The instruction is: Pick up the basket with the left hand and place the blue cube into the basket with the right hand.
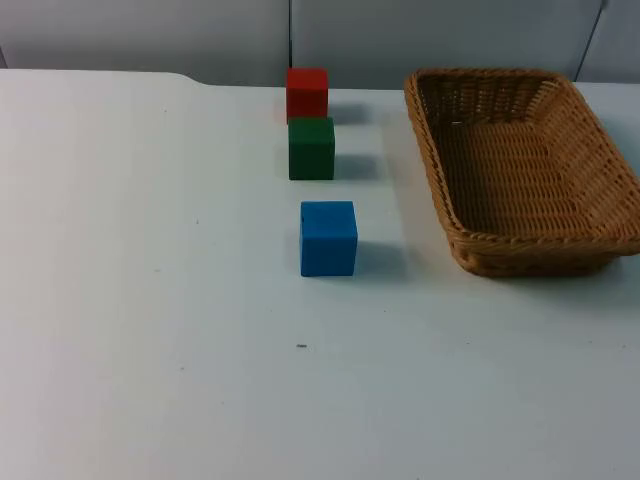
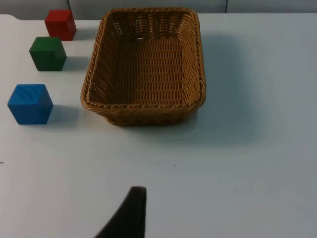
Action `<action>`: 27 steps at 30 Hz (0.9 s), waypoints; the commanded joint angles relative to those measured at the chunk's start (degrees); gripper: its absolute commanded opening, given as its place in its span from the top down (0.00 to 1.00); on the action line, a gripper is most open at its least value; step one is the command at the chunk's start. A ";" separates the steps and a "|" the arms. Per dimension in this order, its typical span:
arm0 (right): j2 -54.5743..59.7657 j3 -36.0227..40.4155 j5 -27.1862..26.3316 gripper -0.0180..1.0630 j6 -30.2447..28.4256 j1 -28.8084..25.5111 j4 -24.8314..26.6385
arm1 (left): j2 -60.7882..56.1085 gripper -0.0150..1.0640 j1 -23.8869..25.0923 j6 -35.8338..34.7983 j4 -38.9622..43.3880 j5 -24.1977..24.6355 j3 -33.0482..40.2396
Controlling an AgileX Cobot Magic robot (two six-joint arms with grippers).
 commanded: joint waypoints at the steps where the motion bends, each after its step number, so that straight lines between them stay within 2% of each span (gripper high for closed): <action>1: -0.11 0.42 -0.65 0.02 0.07 0.13 0.02 | -0.23 0.01 -0.15 -0.12 -0.51 -0.37 0.04; 6: -0.11 0.42 -0.65 0.02 0.07 0.13 0.02 | -0.09 0.01 -0.15 -0.12 -0.51 -0.99 -3.43; 9: -0.11 0.42 -0.65 0.02 0.07 0.13 0.02 | 4.89 0.01 -0.15 -0.12 -1.12 -1.38 -7.87; 15: -0.11 0.42 -0.65 0.02 0.07 0.13 0.02 | 12.01 0.01 -0.15 0.09 -4.60 -3.05 -12.12; 21: -0.11 0.42 -0.65 0.02 0.07 0.13 0.02 | 20.72 0.01 -0.15 3.53 -12.17 -7.82 -16.23; 24: -0.11 0.42 -0.65 0.02 0.07 0.13 0.02 | 26.17 0.02 -0.15 9.09 -20.47 -12.57 -17.97; 27: -0.11 0.42 -0.65 0.02 0.07 0.13 0.02 | 29.30 0.02 -0.15 11.83 -25.40 -14.32 -18.71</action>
